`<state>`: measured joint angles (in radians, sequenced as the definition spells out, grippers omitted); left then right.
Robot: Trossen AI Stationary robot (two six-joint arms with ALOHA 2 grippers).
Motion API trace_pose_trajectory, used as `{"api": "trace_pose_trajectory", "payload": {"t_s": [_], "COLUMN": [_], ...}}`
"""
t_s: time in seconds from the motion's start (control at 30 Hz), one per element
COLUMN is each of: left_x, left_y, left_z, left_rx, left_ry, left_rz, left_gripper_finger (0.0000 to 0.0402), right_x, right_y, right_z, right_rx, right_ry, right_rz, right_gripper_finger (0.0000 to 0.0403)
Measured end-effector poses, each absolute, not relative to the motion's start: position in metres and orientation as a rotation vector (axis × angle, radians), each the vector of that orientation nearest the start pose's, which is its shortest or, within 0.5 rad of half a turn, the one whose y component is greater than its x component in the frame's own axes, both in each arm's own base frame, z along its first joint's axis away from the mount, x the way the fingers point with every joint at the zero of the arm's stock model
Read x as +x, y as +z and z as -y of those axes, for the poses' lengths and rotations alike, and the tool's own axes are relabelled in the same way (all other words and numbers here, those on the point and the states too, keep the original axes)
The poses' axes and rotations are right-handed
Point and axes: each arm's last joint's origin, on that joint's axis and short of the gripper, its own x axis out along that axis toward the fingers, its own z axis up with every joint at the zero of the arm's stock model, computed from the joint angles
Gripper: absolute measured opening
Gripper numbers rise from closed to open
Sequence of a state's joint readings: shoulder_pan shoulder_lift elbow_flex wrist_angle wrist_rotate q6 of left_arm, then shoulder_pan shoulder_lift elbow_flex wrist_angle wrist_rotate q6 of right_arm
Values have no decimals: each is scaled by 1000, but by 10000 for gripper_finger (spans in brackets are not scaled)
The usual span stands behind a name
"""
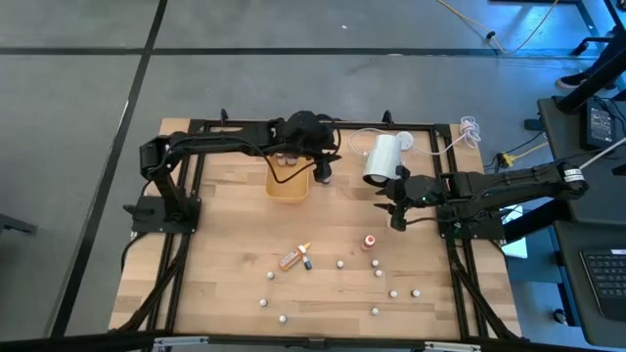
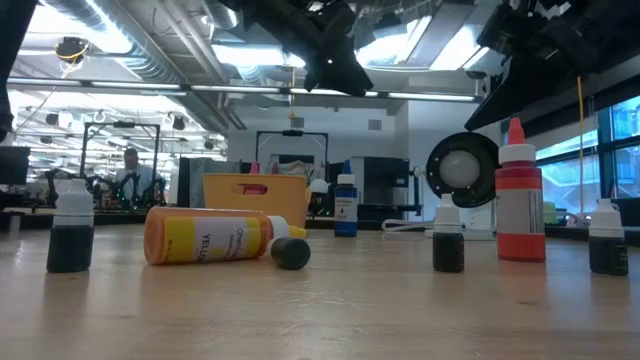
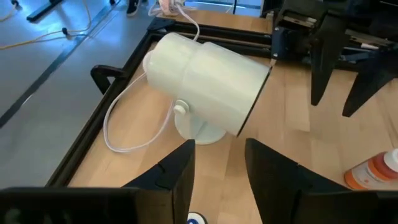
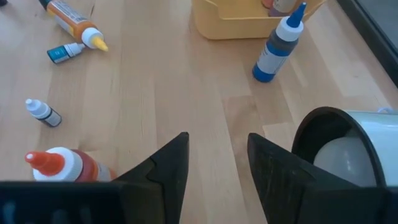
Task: Pick & Place food coloring
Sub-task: Put the large blue food coloring bottle into the yellow bin
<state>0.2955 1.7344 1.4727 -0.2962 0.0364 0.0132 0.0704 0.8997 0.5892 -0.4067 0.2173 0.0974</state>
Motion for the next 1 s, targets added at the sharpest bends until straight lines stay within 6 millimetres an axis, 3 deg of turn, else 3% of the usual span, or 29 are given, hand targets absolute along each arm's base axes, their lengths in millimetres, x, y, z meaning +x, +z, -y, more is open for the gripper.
{"api": "trace_pose_trajectory", "payload": {"t_s": [0.23,0.63,1.0], "left_x": [380,376,373], "left_y": [307,301,299], "left_z": [-115,-112,-117], "left_rx": [-80,-55,-106], "left_ry": [248,198,223], "left_rz": [-553,-634,-657], "left_gripper_finger": [161,257,265], "right_x": [180,180,180], "right_y": [229,229,229], "right_z": [-6,-6,-6], "right_rx": [-10,-11,-32], "right_ry": [-175,-175,-168], "right_rz": [-708,-707,-710], "right_gripper_finger": [165,165,165]}}
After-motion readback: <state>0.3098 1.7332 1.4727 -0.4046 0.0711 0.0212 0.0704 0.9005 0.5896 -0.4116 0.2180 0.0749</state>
